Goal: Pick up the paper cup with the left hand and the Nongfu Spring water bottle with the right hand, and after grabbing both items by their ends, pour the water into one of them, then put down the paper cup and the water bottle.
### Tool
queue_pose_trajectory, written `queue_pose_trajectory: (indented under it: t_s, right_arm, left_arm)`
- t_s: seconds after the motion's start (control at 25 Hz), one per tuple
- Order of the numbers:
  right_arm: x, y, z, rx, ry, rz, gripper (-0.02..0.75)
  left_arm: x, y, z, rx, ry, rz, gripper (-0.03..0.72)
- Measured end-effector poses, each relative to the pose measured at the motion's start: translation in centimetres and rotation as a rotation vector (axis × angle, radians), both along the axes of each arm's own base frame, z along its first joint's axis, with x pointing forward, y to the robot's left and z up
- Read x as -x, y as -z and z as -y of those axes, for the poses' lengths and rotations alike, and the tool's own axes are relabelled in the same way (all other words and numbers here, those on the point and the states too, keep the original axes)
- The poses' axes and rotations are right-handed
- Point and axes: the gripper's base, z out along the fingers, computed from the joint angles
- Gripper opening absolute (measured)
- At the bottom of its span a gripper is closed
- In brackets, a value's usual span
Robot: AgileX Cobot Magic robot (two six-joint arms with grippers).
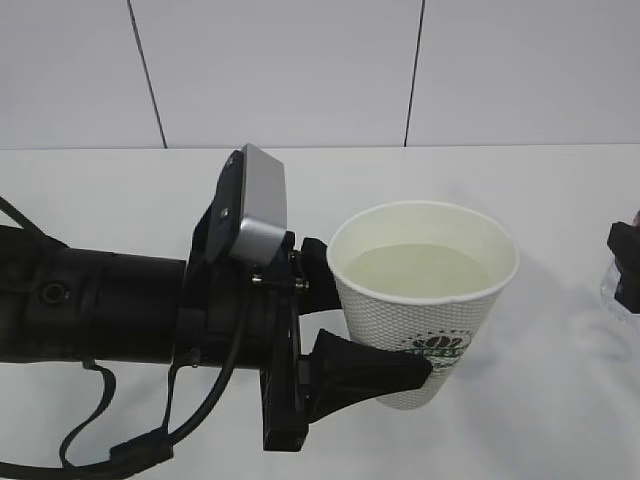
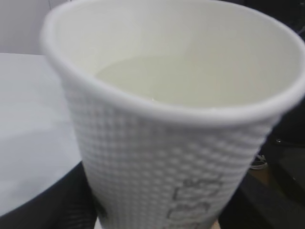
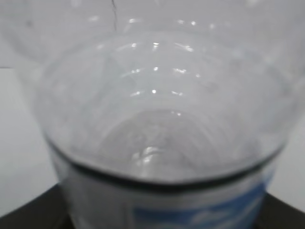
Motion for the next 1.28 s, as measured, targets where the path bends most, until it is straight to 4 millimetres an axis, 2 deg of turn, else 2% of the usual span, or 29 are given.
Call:
queue_pose_trajectory:
  t_s: [0.52,0.8,1.28]
  right_arm:
    - [0.0,-0.1,0.0,0.035,-0.009,0.016,0.43]
    - [0.0,-0.1,0.0,0.036,-0.01,0.016,0.43]
    - [0.0,-0.1,0.0,0.036,-0.01,0.018,0.43]
  left_arm:
    - [-0.1,0.0,0.0,0.005,-0.013,-0.006,0.498]
    - [-1.2,0.3,-0.2,-0.027,-0.139,0.011,0.498]
    - [-2.7,-0.3,-0.5,0.034,-0.297,0.065,0.498]
